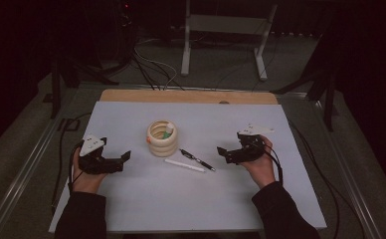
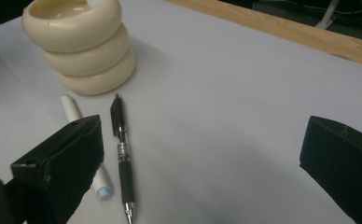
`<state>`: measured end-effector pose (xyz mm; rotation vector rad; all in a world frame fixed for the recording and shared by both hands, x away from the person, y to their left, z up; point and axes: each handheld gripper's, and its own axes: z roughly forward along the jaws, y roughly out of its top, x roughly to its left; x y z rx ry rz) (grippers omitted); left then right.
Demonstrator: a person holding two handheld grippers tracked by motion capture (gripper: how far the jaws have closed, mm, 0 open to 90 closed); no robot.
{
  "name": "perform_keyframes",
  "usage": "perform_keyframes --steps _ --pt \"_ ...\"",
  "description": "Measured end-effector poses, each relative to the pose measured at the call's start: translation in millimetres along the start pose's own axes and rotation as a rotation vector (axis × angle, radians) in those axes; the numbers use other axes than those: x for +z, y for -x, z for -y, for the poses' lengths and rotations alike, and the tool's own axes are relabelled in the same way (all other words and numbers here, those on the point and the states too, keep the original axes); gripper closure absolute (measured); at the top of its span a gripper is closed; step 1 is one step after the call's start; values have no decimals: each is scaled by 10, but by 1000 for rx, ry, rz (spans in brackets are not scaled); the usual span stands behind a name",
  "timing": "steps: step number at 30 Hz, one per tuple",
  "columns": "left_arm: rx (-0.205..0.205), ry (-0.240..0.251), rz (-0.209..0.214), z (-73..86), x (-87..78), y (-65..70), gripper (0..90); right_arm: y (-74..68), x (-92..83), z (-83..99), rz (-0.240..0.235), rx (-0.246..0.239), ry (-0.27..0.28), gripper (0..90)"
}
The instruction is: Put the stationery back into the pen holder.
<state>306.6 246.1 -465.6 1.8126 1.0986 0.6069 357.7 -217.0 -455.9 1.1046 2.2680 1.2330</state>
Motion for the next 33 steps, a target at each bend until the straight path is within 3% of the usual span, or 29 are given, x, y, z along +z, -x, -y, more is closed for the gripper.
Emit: perform_keyframes --steps 10,23,28,33 --pt "-3 8 3 -3 -16 -7 2 -87 109 1 -24 -36 -49 0" --pt "-7 10 7 -1 -19 -16 1 -200 247 -2 -51 -74 -169 5" --pt "-9 11 6 0 -23 -19 2 -233 286 -2 -78 -101 -209 81" --pt "-9 6 4 7 -18 -25 1 -306 333 19 -96 -154 -264 251"
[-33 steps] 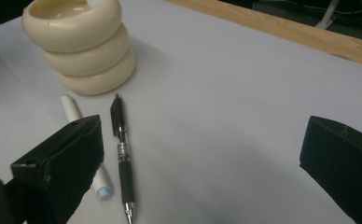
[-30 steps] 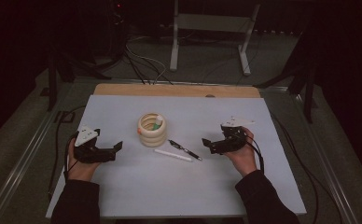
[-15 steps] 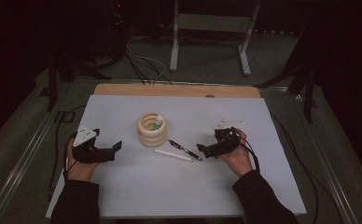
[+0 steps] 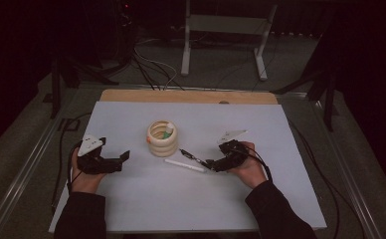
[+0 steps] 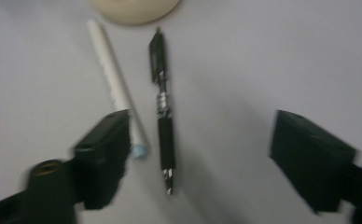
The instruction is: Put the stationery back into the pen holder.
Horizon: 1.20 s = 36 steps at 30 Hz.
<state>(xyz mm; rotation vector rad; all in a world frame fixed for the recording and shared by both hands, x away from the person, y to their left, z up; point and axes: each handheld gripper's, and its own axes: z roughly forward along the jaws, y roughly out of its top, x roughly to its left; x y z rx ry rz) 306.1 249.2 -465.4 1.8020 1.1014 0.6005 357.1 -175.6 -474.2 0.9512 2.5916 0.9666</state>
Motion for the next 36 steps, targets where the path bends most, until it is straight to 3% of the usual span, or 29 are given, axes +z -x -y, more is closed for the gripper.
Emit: perform_keyframes --steps 6,13,19,22,30,36 --pt "-2 0 -1 3 -3 -6 2 -57 102 10 -18 -42 -77 532" --pt "-1 -3 -4 7 1 -9 2 -83 237 39 -51 -50 -144 683" --pt "0 -8 -7 10 4 -14 2 -117 323 72 -41 -81 -197 795" --pt "-1 -8 -8 11 1 -17 2 -123 316 72 -33 -110 -197 809" --pt "-4 -7 -9 12 1 -22 2 -122 216 66 -29 -117 -158 810" --pt "-6 -7 -8 13 1 -23 2 -85 115 54 -20 -90 -117 810"
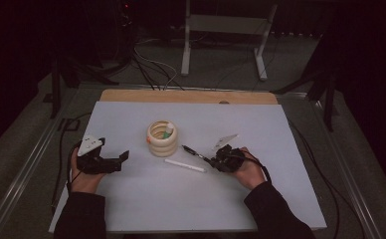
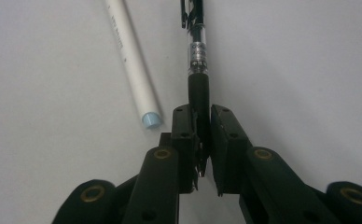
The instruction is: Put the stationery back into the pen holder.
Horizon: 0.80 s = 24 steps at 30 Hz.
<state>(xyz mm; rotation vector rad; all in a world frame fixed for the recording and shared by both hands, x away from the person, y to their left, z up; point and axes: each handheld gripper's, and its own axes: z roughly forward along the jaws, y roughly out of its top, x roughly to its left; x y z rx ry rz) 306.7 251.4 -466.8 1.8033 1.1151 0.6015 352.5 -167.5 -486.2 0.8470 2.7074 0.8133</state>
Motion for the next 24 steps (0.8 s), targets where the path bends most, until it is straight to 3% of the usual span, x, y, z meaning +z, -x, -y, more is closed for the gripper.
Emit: perform_keyframes --steps 24 --pt "-8 -3 2 8 1 -8 2 125 -422 -62 15 46 103 810"
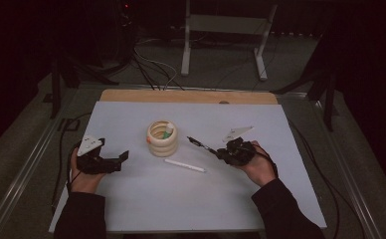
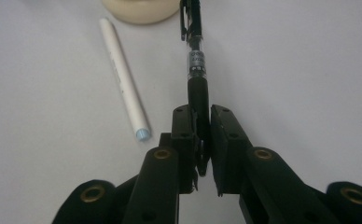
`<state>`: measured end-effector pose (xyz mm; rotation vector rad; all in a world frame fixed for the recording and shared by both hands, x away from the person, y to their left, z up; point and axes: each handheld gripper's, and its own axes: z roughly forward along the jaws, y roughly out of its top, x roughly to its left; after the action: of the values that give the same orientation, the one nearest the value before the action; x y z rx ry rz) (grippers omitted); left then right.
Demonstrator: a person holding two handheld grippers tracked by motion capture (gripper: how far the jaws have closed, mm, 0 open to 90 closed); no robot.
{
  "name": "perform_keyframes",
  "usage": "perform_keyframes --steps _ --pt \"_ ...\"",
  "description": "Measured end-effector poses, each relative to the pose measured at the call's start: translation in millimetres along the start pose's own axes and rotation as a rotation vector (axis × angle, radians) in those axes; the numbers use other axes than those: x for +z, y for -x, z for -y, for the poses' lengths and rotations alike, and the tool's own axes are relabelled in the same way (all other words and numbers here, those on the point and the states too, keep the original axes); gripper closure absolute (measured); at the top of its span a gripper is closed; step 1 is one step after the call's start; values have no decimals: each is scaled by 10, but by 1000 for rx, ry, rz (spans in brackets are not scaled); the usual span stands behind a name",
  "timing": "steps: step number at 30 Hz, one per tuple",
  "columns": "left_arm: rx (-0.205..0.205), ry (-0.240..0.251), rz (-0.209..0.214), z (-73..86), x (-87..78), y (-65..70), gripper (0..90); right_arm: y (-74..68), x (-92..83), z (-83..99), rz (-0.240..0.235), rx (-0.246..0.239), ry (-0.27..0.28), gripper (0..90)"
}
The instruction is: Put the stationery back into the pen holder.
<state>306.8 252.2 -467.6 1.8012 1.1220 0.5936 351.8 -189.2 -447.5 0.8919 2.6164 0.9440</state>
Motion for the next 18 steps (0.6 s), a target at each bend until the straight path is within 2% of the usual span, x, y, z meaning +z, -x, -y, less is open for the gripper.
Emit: perform_keyframes --steps 12,18 --pt "-4 -3 5 -3 -3 -2 2 44 -137 -134 4 -6 20 809" --pt "-9 -3 4 -3 -9 -7 2 78 -225 -225 -10 -1 46 809"
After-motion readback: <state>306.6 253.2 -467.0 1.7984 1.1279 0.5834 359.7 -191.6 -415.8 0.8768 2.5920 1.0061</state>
